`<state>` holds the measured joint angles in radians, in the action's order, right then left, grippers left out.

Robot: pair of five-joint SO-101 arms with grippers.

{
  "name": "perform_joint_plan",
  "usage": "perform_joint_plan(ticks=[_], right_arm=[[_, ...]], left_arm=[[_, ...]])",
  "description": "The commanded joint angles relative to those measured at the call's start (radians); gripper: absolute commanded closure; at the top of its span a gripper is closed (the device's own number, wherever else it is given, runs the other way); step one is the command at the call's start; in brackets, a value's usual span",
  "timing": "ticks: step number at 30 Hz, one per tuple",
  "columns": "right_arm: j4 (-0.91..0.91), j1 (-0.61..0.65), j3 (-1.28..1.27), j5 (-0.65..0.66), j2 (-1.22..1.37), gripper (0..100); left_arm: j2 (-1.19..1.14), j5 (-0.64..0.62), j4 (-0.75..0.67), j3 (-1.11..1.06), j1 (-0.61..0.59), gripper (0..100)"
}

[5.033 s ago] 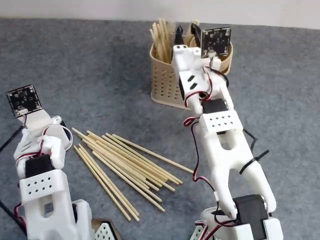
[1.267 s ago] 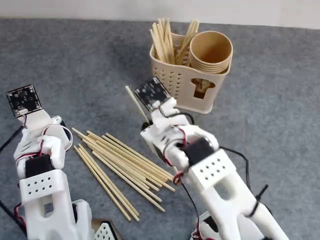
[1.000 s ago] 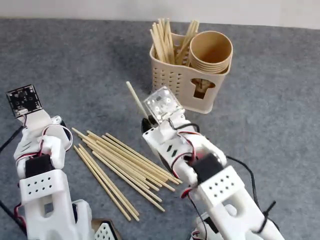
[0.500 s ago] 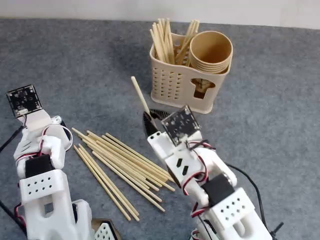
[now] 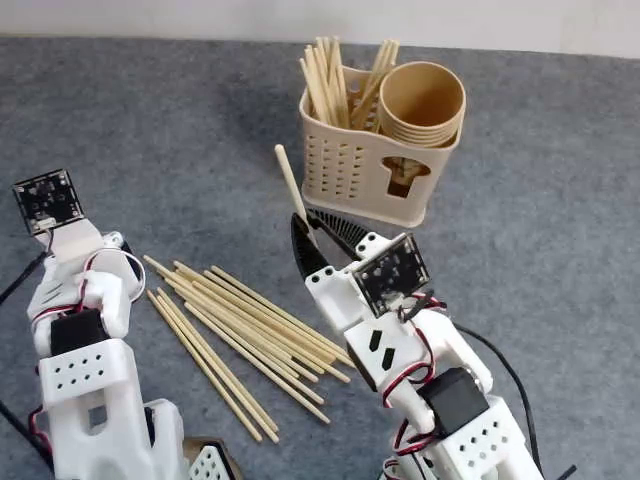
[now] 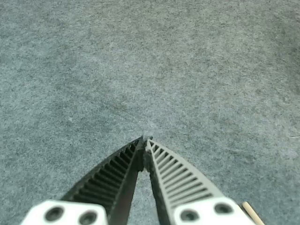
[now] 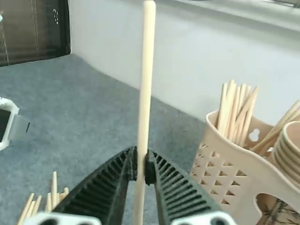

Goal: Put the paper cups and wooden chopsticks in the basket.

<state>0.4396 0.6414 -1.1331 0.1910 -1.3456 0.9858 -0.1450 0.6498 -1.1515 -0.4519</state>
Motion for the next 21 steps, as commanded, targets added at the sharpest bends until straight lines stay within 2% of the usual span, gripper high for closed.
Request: perform_joint_plan(ticks=[1, 8, 13, 21], right_arm=[[-0.07, -0.061, 0.087, -0.003, -0.015, 99.3], [-0.257, -0.088, 0.162, -0.002, 0.05, 99.3], [-0.453, -0.127, 0.196, -0.005, 0.15, 99.3], [-0.673, -0.22, 0.363, -0.006, 0.458, 99.3]], left_arm=[[0.015, -0.005, -0.02, 0.012, -0.005, 97], [0.015, -0.005, -0.018, 0.012, -0.005, 97], [0.015, -0.005, -0.018, 0.012, -0.007, 97], [0.015, -0.005, -0.02, 0.012, -0.005, 97]])
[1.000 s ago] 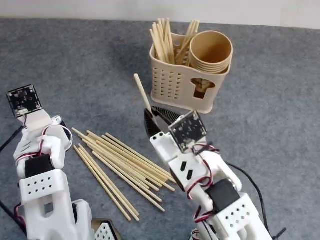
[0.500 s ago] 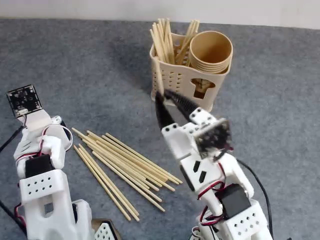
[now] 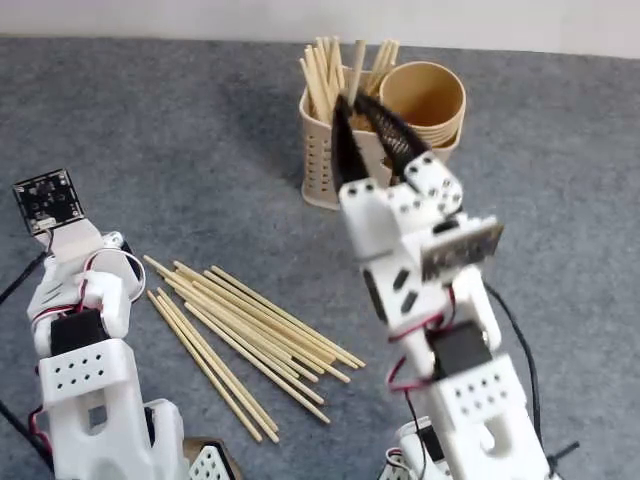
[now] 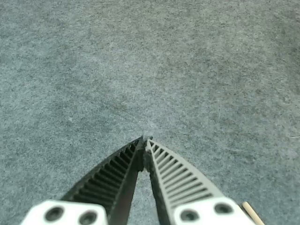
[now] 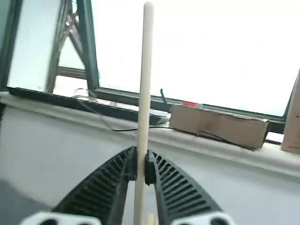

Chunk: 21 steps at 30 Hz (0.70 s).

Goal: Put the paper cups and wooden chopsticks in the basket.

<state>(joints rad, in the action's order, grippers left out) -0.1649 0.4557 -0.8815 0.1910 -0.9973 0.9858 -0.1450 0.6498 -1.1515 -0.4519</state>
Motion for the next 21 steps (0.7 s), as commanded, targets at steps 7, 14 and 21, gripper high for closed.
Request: perform_joint_plan(ticks=[7, 14, 21], right_arm=[[-0.189, -0.081, 0.24, -0.008, 0.343, 99.3], [-0.213, -0.096, 0.251, -0.006, 0.484, 99.3], [-0.203, -0.105, 0.249, -0.006, 0.527, 93.3]], left_arm=[[0.015, -0.005, -0.02, 0.012, -0.005, 97], [0.015, -0.005, -0.02, 0.012, -0.005, 97], [0.015, -0.005, -0.02, 0.012, -0.005, 97]])
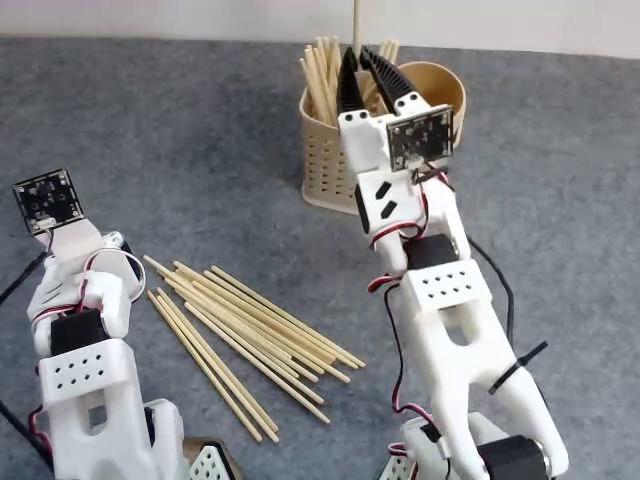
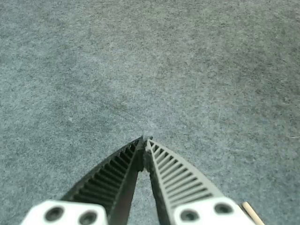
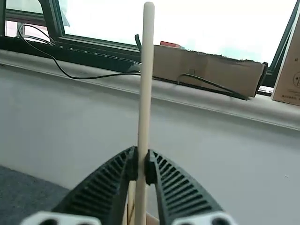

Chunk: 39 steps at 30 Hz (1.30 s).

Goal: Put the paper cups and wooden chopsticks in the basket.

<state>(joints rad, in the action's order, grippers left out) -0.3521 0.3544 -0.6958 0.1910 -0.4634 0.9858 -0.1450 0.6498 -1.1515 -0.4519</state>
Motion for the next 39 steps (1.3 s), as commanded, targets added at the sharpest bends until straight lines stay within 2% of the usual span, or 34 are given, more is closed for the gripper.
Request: perform_joint_plan(ticks=[1, 6, 13, 18, 24, 33, 39], right_arm=[[-0.016, -0.002, 0.061, -0.006, -0.007, 91.5], [-0.005, -0.004, 0.059, -0.006, -0.008, 90.1], [0.17, -0.007, 0.124, -0.006, -0.012, 90.1], [0.381, 0.007, 0.183, -0.006, -0.111, 90.1], [0.676, 0.131, 0.263, 0.0, -0.2, 90.1], [1.138, 0.288, 0.314, 0.0, -0.202, 89.8], [1.322, 0.374, 0.255, 0.0, -0.199, 89.7]], left_arm=[[0.015, -0.005, -0.02, 0.012, -0.005, 97], [0.015, -0.005, -0.02, 0.012, -0.005, 97], [0.015, -0.005, -0.02, 0.012, -0.005, 97], [0.015, -0.005, -0.02, 0.012, -0.005, 97], [0.015, -0.005, -0.02, 0.01, -0.005, 97], [0.021, -0.005, -0.021, 0.001, -0.005, 97], [0.021, -0.005, -0.023, 0.001, -0.005, 97]])
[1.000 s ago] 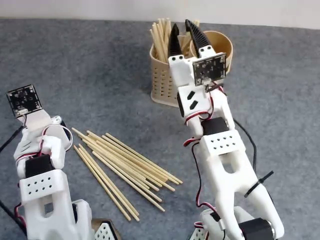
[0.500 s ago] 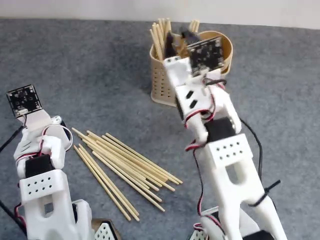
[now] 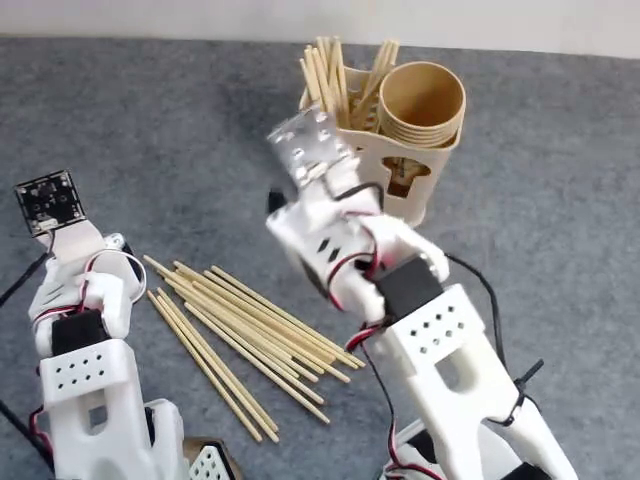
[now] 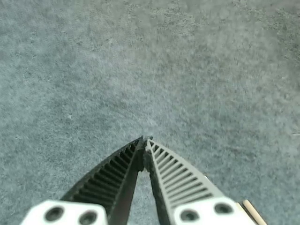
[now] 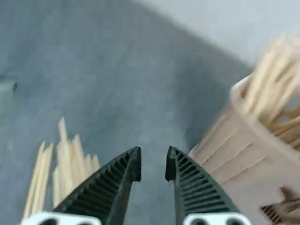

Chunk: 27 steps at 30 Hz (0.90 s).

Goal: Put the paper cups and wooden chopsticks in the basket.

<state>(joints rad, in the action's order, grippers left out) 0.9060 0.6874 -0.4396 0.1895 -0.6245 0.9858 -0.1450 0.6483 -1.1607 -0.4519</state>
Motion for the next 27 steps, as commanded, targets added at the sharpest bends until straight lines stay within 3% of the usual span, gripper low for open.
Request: perform_joint_plan(ticks=[1, 12, 20, 27], right_arm=[[0.076, 0.048, -0.024, 0.002, -0.039, 89.7], [0.073, 0.17, -0.278, 0.002, 0.147, 89.6], [0.073, 0.182, -0.162, 0.002, 0.423, 89.6], [0.008, 0.182, -0.139, 0.002, 0.509, 89.6]], left_arm=[[0.021, -0.005, -0.021, 0.01, -0.005, 97], [0.021, -0.008, -0.021, 0.01, -0.007, 97], [0.021, -0.008, -0.021, 0.008, -0.007, 97], [0.021, -0.006, -0.021, 0.008, -0.007, 97]])
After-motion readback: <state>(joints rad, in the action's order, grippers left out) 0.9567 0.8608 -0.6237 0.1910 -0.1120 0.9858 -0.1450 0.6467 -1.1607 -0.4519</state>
